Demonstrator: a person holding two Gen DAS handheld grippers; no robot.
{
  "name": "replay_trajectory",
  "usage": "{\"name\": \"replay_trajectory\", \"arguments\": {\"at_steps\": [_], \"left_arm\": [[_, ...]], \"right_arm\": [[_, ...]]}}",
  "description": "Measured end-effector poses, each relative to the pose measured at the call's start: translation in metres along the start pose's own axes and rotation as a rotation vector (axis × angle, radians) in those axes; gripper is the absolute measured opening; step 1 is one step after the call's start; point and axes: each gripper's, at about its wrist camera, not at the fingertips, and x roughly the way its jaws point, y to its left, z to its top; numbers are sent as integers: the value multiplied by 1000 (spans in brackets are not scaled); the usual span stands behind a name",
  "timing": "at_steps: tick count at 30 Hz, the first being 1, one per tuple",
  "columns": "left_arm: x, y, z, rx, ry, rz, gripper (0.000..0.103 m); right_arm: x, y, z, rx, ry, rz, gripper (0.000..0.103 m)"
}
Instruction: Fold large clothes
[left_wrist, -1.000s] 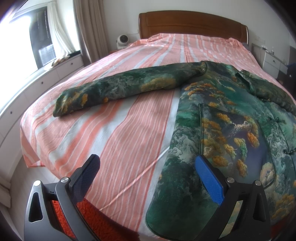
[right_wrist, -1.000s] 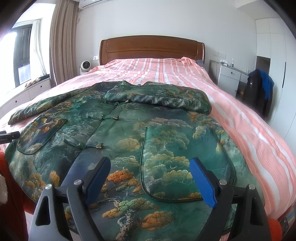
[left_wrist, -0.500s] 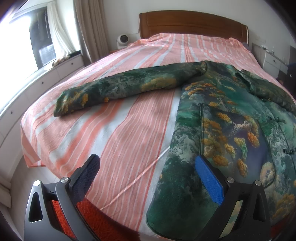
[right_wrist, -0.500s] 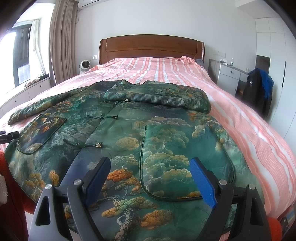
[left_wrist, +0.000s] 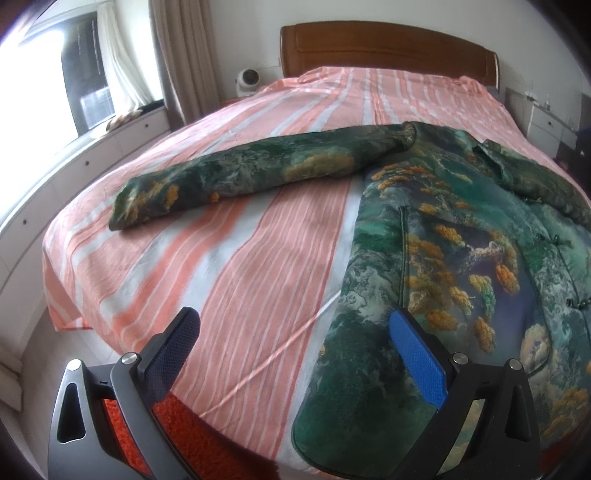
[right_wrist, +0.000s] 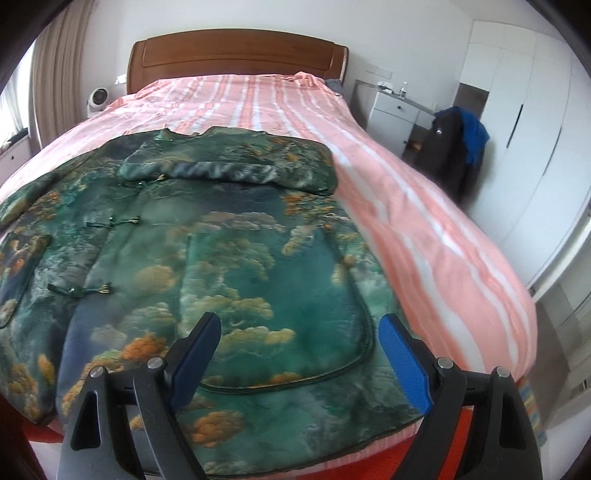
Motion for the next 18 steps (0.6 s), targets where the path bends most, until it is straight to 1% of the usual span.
{"name": "replay_trajectory", "arguments": {"at_steps": [6, 11, 18], "left_arm": [[1, -1, -1, 5, 6, 6, 102], [1, -1, 0, 7, 9, 7, 102], [2, -1, 0, 7, 11, 8, 102]], "right_arm": [[9, -3, -7, -3, 23, -52, 87], [14, -5, -9, 10, 55, -43, 87], [14, -2, -10, -2, 53, -50, 87]]}}
